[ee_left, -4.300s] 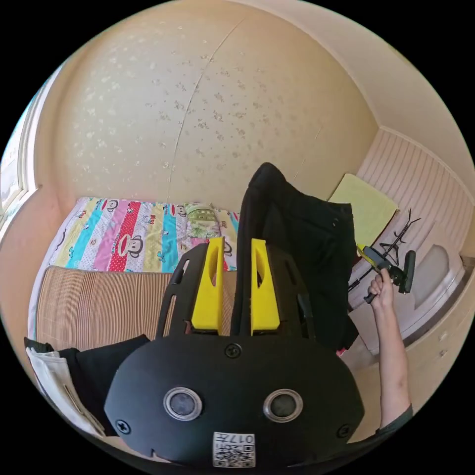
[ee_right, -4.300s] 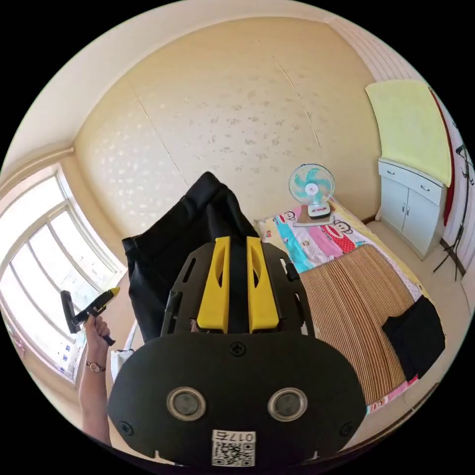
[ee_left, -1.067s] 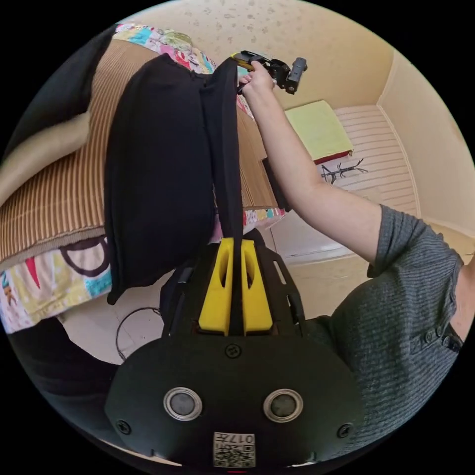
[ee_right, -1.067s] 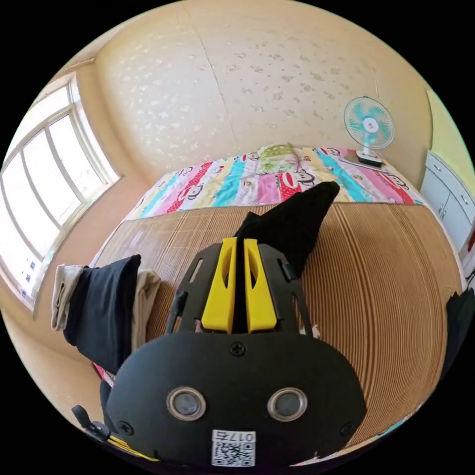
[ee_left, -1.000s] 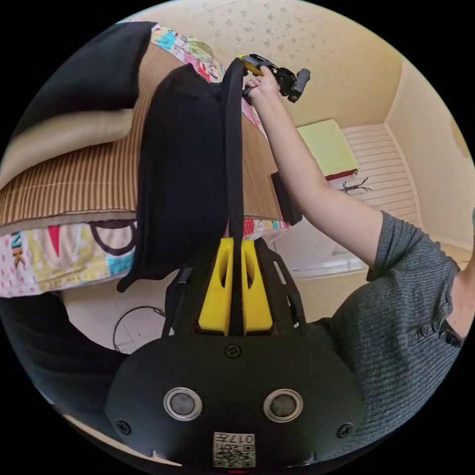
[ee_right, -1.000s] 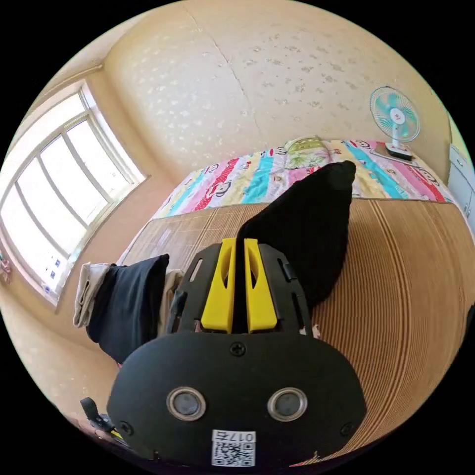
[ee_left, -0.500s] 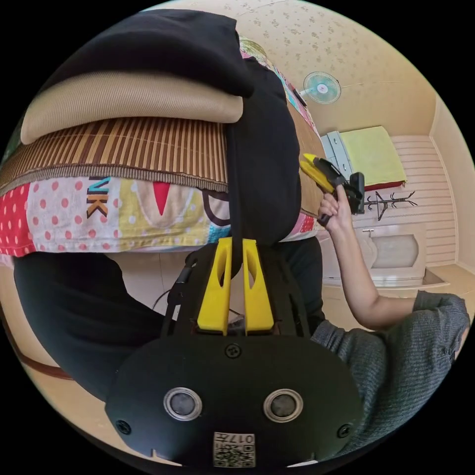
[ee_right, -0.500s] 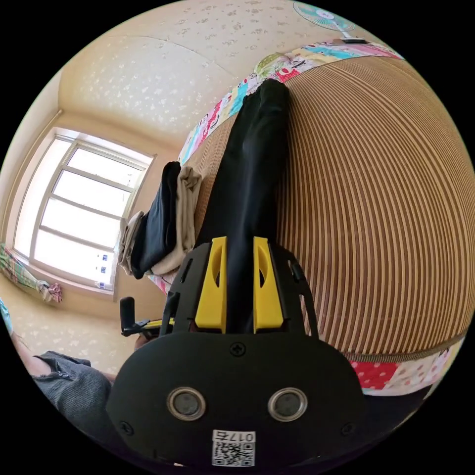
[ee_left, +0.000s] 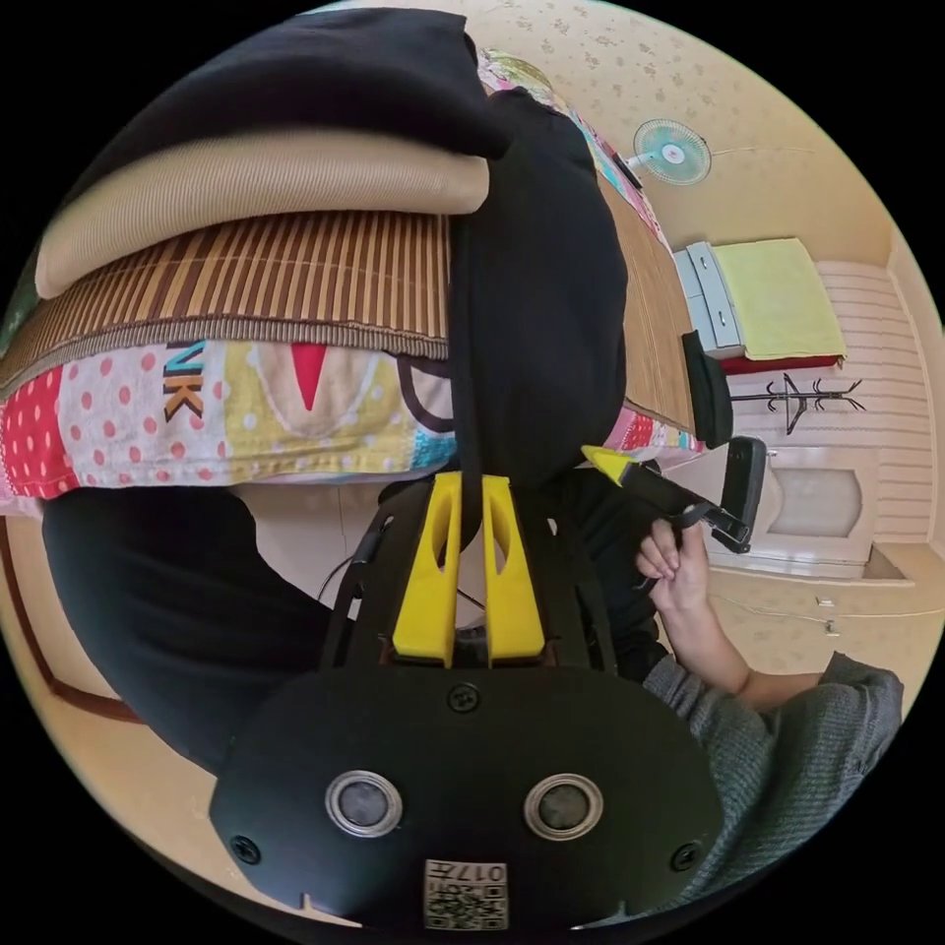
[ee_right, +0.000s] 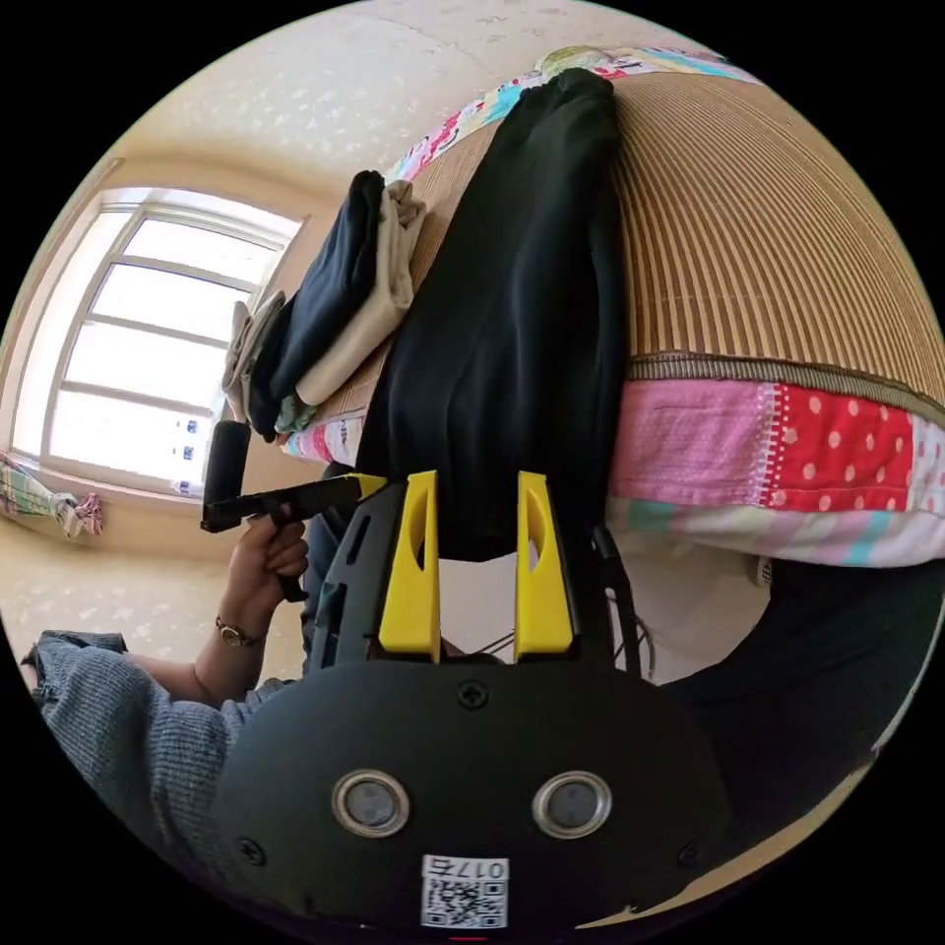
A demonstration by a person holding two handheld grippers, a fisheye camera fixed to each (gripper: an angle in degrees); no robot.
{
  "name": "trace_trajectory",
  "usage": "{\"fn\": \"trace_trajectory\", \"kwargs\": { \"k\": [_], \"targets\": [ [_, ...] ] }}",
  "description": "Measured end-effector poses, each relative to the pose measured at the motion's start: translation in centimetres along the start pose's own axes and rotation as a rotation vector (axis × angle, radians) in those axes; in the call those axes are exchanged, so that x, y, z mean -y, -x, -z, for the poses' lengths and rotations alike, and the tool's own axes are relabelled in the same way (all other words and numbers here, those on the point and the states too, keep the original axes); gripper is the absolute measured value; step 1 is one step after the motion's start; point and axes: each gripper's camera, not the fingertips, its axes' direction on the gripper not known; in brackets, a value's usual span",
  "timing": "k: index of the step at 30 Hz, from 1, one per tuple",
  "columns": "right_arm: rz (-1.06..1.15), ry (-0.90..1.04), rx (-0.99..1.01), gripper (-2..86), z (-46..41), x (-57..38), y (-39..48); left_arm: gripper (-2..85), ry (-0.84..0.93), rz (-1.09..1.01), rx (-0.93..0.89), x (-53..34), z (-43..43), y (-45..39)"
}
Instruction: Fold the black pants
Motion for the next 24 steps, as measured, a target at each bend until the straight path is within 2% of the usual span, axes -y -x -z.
{"fn": "trace_trajectory", "kwargs": {
  "k": [4,7,9,10,11,12,14,16,18,20,21,22,23,24],
  "targets": [
    [-0.004,-0.091,-0.131,12.1,1.4,0.4,-0.9,4.0,-0.03,0.009,-0.047,-0.5,0.8,-0.7],
    [0.009,-0.019,-0.035,11.1,0.8,1.9,-2.6,4.0,-0.023,0.017,-0.058,-0.5,0.7,-1.2],
    [0.075,0.088,0.013,4.6,1.3,3.5,-3.5,4.0,-0.004,0.009,-0.054,-0.3,0.7,-1.5],
    [0.088,0.111,0.06,4.0,1.8,3.9,-3.9,3.9,0.011,-0.015,-0.087,0.0,0.9,-1.8],
    [0.118,0.092,0.224,2.8,3.6,4.4,-4.6,3.8,0.02,-0.054,-0.183,0.3,1.5,-2.1],
    [0.147,0.017,0.41,2.1,6.0,4.5,-5.3,3.7,0.012,-0.078,-0.248,0.3,2.0,-2.3],
    [0.222,-0.147,0.682,1.5,9.8,3.8,-6.2,3.4,-0.085,-0.211,-0.495,-0.2,4.6,-3.2],
    [0.232,-0.224,0.696,1.4,12.2,3.0,-6.9,3.3,-0.124,-0.265,-0.544,-0.9,5.7,-3.4],
    [0.124,-0.135,0.373,2.0,11.6,2.7,-7.7,3.2,-0.094,-0.273,-0.523,-1.3,4.9,-3.3],
    [0.002,-0.011,0.219,3.4,9.2,2.7,-9.0,2.9,0.081,-0.08,-0.328,-1.1,0.7,-1.7],
    [-0.049,0.049,0.221,4.4,7.6,2.5,-9.8,2.2,0.132,-0.014,-0.245,-1.2,-0.5,-1.1],
    [-0.062,0.065,0.236,5.0,6.9,2.3,-10.0,0.6,0.22,0.052,-0.077,-1.4,-2.7,-0.6],
    [-0.092,0.072,0.264,5.6,5.8,2.0,-10.2,0.2,0.273,0.033,0.028,-1.7,-4.5,-0.7],
    [-0.112,0.064,0.278,6.2,5.0,1.7,-10.2,0.0,0.291,0.026,0.059,-1.8,-5.1,-0.8]
  ]
}}
